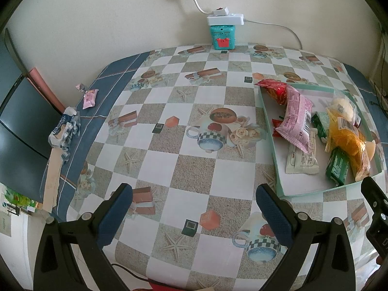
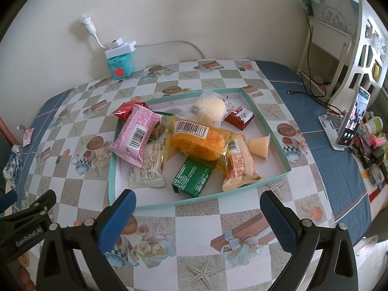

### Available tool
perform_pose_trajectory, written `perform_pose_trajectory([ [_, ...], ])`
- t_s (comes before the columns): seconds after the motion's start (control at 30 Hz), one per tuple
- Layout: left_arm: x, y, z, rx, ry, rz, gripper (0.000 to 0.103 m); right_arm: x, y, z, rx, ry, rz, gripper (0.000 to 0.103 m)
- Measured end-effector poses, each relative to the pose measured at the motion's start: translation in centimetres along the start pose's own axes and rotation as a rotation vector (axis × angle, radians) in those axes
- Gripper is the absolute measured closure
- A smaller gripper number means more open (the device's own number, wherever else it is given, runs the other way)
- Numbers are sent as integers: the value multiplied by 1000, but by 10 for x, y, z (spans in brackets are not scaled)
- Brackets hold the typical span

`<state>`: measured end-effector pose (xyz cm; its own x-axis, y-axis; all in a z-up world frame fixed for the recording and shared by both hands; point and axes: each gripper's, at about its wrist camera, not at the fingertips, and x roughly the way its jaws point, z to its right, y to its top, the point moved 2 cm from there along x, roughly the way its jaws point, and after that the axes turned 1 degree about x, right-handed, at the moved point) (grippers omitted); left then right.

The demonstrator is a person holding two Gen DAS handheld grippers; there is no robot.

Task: Organize snacks

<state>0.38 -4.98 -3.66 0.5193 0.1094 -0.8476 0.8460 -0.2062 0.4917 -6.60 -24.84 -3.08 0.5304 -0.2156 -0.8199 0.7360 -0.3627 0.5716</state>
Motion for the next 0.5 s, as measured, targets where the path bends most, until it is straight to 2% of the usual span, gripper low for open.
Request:
perform_pose_trajectory([
  [0.5,-1,0,1,10,-5,3,2,0,0,0,1,-1,-1,0],
])
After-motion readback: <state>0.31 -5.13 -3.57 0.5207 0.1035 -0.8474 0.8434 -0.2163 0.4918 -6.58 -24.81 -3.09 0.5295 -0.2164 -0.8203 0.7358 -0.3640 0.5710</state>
